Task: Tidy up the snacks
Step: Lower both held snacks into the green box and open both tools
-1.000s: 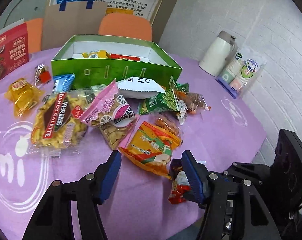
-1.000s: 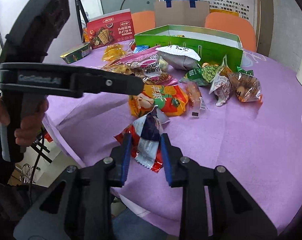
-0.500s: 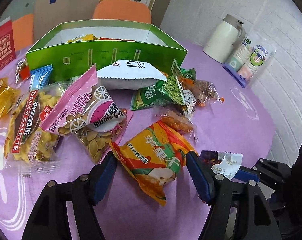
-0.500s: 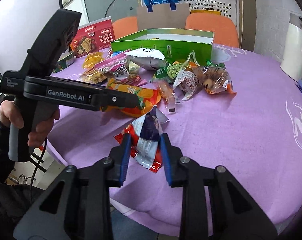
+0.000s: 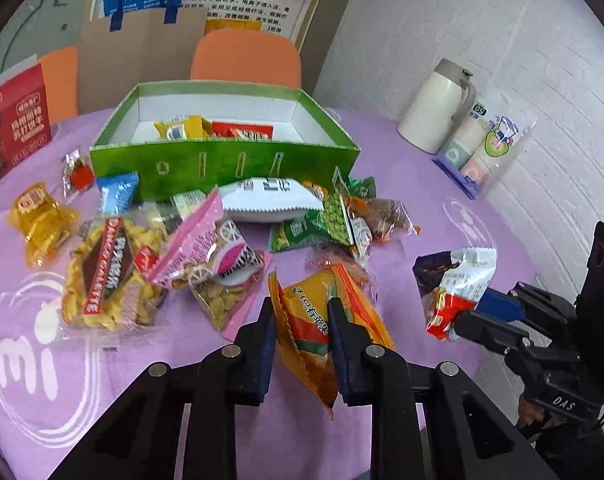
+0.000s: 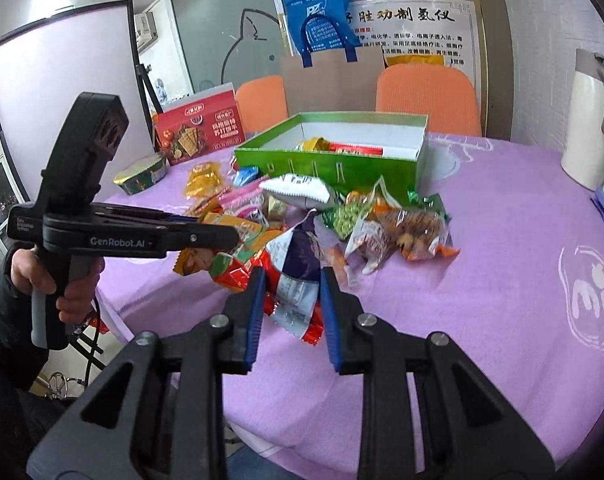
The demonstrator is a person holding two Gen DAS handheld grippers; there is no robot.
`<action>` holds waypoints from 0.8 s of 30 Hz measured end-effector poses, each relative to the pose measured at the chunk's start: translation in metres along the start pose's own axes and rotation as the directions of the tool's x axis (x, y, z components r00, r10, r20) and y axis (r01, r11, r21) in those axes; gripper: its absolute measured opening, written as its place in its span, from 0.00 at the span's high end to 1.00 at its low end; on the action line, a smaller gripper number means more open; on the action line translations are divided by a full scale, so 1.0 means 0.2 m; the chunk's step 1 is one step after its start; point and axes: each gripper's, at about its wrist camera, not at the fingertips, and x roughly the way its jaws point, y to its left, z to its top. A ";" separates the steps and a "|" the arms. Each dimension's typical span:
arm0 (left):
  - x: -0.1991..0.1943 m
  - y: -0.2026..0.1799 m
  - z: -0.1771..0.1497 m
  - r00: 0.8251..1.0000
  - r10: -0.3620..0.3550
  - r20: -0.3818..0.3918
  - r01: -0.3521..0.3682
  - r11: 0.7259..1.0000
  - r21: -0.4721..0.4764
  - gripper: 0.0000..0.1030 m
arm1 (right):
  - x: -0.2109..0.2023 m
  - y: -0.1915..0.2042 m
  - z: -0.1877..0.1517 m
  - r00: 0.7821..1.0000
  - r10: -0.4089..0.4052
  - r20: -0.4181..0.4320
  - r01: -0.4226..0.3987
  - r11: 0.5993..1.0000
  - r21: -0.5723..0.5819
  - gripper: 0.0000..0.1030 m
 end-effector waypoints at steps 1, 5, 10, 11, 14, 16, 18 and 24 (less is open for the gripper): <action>-0.02 0.01 0.02 1.000 0.001 0.012 -0.001 1.000 -0.001 0.77 | 0.00 -0.01 0.03 1.000 -0.007 0.012 0.007 1.000 -0.003 0.72; -0.14 0.06 0.14 0.996 -0.025 0.084 0.027 0.999 -0.034 0.77 | 0.03 -0.04 0.17 0.999 -0.021 0.047 0.020 1.000 0.011 0.72; -0.28 0.21 0.38 0.979 0.031 0.203 -0.008 0.994 -0.113 0.77 | 0.15 -0.13 0.37 0.998 -0.029 0.061 0.025 0.997 0.070 0.72; -0.28 0.25 0.44 0.975 0.049 0.215 -0.019 0.990 -0.138 0.77 | 0.18 -0.15 0.41 0.997 -0.040 0.062 0.035 0.996 0.077 0.72; -0.23 0.37 0.58 0.970 0.110 0.217 -0.069 0.979 -0.190 0.77 | 0.29 -0.22 0.51 0.998 -0.048 0.052 0.041 0.993 0.114 0.72; -0.16 0.43 0.66 0.968 0.144 0.205 -0.101 0.973 -0.206 0.77 | 0.37 -0.27 0.56 0.997 -0.062 0.041 0.056 0.989 0.135 0.72; -0.07 0.49 0.72 0.971 0.159 0.179 -0.117 0.968 -0.221 0.77 | 0.46 -0.31 0.59 0.997 -0.068 0.025 0.063 0.986 0.157 0.72; 0.18 0.63 0.77 0.982 0.160 0.103 -0.132 0.962 -0.240 0.77 | 0.69 -0.40 0.63 0.994 -0.098 -0.042 0.103 0.982 0.156 0.72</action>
